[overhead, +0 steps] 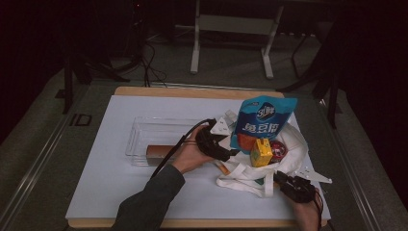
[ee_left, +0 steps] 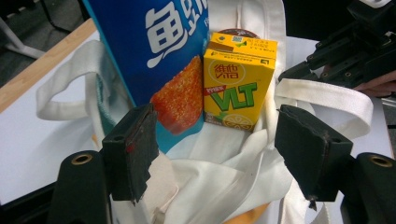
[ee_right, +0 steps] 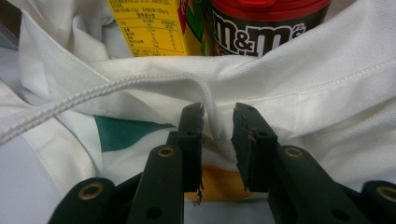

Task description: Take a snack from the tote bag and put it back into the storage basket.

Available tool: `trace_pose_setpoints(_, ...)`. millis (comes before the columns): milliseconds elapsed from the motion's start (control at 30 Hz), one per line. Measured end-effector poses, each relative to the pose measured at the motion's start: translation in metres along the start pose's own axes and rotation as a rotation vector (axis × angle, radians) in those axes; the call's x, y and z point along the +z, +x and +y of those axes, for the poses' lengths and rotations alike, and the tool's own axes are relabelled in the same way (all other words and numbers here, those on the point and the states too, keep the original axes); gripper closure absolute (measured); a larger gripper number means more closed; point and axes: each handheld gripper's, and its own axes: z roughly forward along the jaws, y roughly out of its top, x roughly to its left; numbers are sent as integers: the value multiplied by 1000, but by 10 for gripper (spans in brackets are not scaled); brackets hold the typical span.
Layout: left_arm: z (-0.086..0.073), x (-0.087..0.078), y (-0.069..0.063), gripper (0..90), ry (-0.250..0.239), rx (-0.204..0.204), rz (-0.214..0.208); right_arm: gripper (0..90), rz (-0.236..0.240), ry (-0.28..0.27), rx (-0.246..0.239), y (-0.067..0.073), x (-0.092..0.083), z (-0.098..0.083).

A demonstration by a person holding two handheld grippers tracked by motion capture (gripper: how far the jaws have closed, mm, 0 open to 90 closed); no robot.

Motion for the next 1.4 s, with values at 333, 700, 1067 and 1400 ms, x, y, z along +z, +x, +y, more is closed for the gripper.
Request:
trace_pose_setpoints(333, 2, 12, -4, 298, 14, 9, -18, 725, 4, -1, 2, 0, 0, 0)
trace_pose_setpoints(700, 5, 21, -7, 295, 14, 11, -30, 725, 3, -1, 1, 0, 0, 0)
trace_pose_setpoints(1067, 11, 35, -12, 296, 21, 32, -53, 725, 5, -1, 3, -1, 0, 0)
trace_pose_setpoints(1400, 14, 45, -15, 294, 5, 34, -74, 721, 7, -1, 3, -1, 0, 0)
